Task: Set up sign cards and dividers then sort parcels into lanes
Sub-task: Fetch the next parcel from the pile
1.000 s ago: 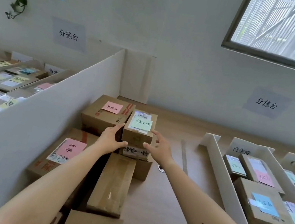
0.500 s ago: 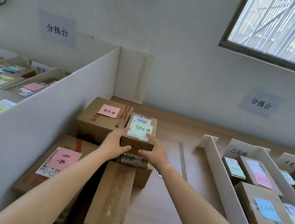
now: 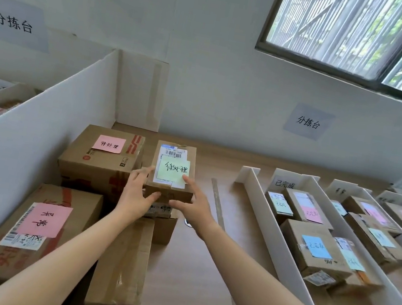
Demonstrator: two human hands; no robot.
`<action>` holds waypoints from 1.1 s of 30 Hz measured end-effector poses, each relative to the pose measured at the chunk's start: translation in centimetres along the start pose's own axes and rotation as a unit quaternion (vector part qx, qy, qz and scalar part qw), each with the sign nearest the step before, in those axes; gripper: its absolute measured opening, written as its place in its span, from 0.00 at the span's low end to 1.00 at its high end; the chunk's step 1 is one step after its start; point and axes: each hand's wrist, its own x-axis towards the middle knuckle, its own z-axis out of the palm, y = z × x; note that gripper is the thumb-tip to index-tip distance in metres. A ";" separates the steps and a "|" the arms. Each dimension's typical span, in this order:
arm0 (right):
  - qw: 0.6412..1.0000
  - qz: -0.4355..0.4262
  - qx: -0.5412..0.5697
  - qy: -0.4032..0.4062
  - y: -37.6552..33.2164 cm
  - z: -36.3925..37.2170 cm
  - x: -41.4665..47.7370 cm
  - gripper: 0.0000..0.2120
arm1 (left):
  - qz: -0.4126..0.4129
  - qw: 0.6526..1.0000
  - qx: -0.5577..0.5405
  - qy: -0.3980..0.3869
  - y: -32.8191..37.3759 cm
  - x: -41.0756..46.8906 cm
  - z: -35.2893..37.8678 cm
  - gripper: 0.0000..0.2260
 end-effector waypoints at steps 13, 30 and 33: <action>0.988 -0.010 0.035 0.148 3.8 -16.9 -12.6 0.32 | 0.151 0.976 -0.123 -0.094 11.4 -6.5 13.2 0.26; 0.941 -0.040 -0.011 0.336 12.2 -44.5 -37.5 0.18 | 0.176 0.935 -0.227 -0.208 31.9 -25.2 38.2 0.18; 0.936 -0.040 -0.009 0.350 13.3 -48.1 -41.0 0.13 | 0.179 0.923 -0.240 -0.242 34.3 -27.8 41.1 0.19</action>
